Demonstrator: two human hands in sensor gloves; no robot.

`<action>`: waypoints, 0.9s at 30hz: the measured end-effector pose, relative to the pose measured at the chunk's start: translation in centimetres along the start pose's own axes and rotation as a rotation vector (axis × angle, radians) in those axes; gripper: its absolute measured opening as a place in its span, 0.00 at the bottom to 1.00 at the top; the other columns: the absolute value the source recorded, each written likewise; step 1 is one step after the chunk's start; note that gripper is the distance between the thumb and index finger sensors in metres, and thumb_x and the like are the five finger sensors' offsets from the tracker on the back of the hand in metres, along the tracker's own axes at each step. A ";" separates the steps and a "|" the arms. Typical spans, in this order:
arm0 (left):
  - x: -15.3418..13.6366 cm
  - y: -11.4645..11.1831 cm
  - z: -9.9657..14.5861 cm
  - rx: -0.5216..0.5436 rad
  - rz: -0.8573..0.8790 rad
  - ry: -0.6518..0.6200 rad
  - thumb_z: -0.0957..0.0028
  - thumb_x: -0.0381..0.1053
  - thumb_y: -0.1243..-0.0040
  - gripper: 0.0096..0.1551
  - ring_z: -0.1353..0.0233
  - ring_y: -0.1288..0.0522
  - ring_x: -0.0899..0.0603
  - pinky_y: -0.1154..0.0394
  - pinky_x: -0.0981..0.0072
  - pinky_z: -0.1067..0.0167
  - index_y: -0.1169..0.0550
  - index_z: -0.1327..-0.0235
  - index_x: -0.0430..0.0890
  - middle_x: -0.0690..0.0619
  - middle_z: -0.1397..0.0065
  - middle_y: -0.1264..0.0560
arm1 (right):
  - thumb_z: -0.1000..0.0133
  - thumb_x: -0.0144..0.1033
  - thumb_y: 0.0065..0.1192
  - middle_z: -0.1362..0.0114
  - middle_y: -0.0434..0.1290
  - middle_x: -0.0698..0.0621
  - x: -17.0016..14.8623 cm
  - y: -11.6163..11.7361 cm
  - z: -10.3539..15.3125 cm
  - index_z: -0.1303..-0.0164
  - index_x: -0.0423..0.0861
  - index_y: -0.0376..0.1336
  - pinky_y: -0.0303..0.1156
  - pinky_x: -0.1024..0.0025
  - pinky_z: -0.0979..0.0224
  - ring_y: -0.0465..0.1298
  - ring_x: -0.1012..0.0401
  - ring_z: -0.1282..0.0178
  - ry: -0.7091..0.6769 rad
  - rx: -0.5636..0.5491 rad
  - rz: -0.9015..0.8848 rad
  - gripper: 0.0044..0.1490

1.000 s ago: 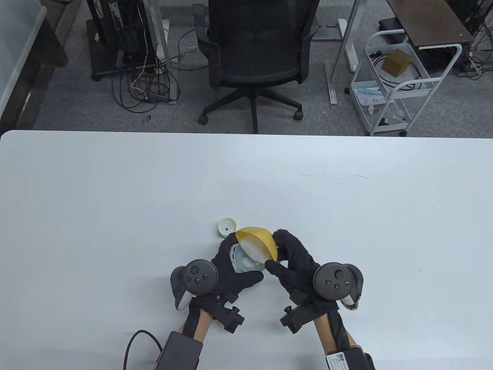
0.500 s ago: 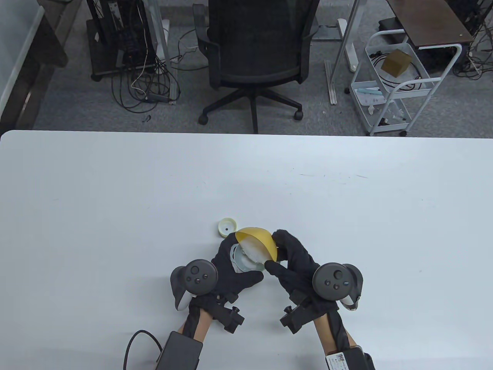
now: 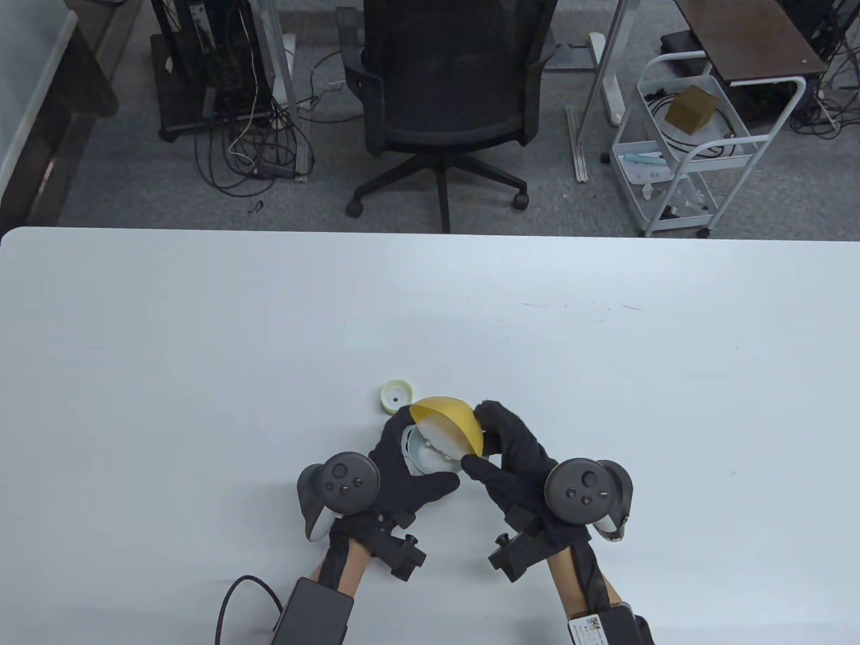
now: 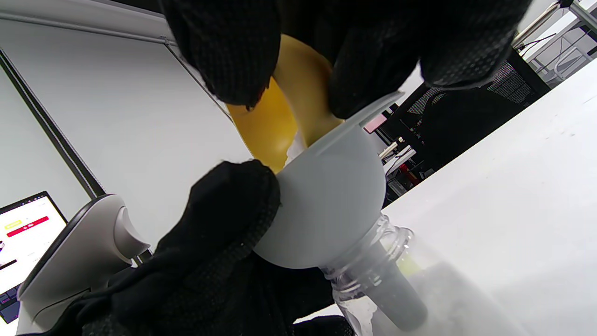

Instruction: Unscrew the press dispenser and pour salt into it

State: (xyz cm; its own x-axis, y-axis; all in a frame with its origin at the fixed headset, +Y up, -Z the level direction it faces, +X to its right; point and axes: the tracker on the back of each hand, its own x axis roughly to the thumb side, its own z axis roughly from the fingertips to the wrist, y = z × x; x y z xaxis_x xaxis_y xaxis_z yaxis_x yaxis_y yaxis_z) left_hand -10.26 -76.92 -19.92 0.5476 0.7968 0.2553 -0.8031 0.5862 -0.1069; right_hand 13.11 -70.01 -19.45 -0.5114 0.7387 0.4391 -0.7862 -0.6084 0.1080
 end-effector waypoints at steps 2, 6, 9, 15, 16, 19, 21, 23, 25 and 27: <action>0.0 0.0 0.0 0.000 0.000 0.000 0.61 0.80 0.35 0.78 0.24 0.24 0.32 0.33 0.17 0.37 0.53 0.11 0.38 0.39 0.19 0.30 | 0.39 0.34 0.66 0.19 0.59 0.30 0.0 0.1 0.0 0.15 0.30 0.46 0.66 0.31 0.30 0.73 0.41 0.33 0.000 0.000 0.000 0.49; 0.0 0.0 0.0 0.000 0.000 0.000 0.61 0.80 0.35 0.78 0.24 0.24 0.32 0.33 0.17 0.37 0.53 0.11 0.38 0.39 0.19 0.30 | 0.39 0.33 0.66 0.19 0.59 0.30 0.1 0.1 0.0 0.15 0.30 0.46 0.66 0.31 0.30 0.73 0.41 0.33 -0.001 0.000 0.000 0.49; 0.0 0.0 0.0 0.000 0.000 0.000 0.61 0.80 0.35 0.78 0.24 0.24 0.32 0.33 0.17 0.37 0.53 0.11 0.38 0.39 0.19 0.30 | 0.39 0.33 0.66 0.19 0.59 0.31 0.1 0.1 0.0 0.15 0.31 0.46 0.66 0.31 0.30 0.73 0.41 0.33 -0.002 0.000 0.002 0.49; 0.0 0.0 0.0 0.000 0.000 0.000 0.61 0.80 0.35 0.78 0.24 0.24 0.32 0.33 0.17 0.37 0.53 0.11 0.38 0.39 0.19 0.30 | 0.39 0.33 0.66 0.20 0.59 0.30 0.1 0.1 0.0 0.15 0.30 0.46 0.66 0.31 0.30 0.73 0.41 0.33 -0.001 0.000 0.000 0.49; 0.0 0.0 0.0 0.000 0.000 0.000 0.61 0.80 0.35 0.78 0.24 0.24 0.32 0.33 0.17 0.37 0.53 0.11 0.38 0.39 0.19 0.30 | 0.39 0.34 0.66 0.20 0.59 0.30 0.1 0.1 0.0 0.15 0.30 0.46 0.66 0.31 0.30 0.73 0.41 0.33 0.000 -0.002 -0.002 0.49; 0.0 0.0 0.0 0.000 0.000 0.000 0.61 0.80 0.35 0.78 0.24 0.24 0.32 0.33 0.17 0.37 0.53 0.11 0.38 0.39 0.19 0.30 | 0.39 0.34 0.66 0.20 0.59 0.30 0.0 0.1 0.0 0.16 0.30 0.46 0.66 0.31 0.30 0.73 0.41 0.34 0.004 -0.008 -0.009 0.49; 0.0 0.0 0.0 0.000 0.000 0.000 0.61 0.80 0.35 0.78 0.24 0.24 0.32 0.33 0.17 0.37 0.53 0.11 0.38 0.39 0.19 0.30 | 0.39 0.34 0.66 0.20 0.59 0.29 0.0 0.1 0.0 0.16 0.29 0.46 0.66 0.31 0.30 0.73 0.41 0.34 0.007 -0.011 -0.014 0.49; 0.0 0.0 0.0 0.000 0.000 0.000 0.61 0.80 0.35 0.78 0.24 0.25 0.32 0.33 0.17 0.37 0.53 0.11 0.38 0.39 0.19 0.30 | 0.39 0.34 0.66 0.20 0.59 0.29 0.0 0.1 0.0 0.16 0.29 0.46 0.67 0.32 0.30 0.73 0.41 0.34 0.011 -0.014 -0.022 0.49; 0.0 0.0 0.0 0.000 0.000 0.000 0.61 0.80 0.35 0.78 0.24 0.24 0.32 0.33 0.17 0.37 0.53 0.11 0.38 0.39 0.19 0.30 | 0.39 0.34 0.65 0.20 0.59 0.29 0.0 0.0 0.0 0.16 0.29 0.46 0.67 0.32 0.30 0.73 0.41 0.34 0.015 -0.017 -0.031 0.49; 0.0 0.0 0.0 0.000 0.000 0.000 0.61 0.80 0.35 0.78 0.24 0.24 0.32 0.33 0.17 0.37 0.53 0.11 0.38 0.39 0.19 0.30 | 0.39 0.34 0.65 0.20 0.59 0.29 -0.1 0.0 0.0 0.16 0.29 0.46 0.67 0.31 0.30 0.73 0.41 0.34 0.020 -0.020 -0.041 0.49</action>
State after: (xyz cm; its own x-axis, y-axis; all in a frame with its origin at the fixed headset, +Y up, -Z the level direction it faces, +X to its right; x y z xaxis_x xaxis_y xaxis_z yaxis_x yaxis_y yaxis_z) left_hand -10.26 -76.92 -19.92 0.5476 0.7968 0.2553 -0.8031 0.5862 -0.1069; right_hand 13.17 -70.09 -19.44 -0.4853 0.7685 0.4170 -0.8131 -0.5720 0.1079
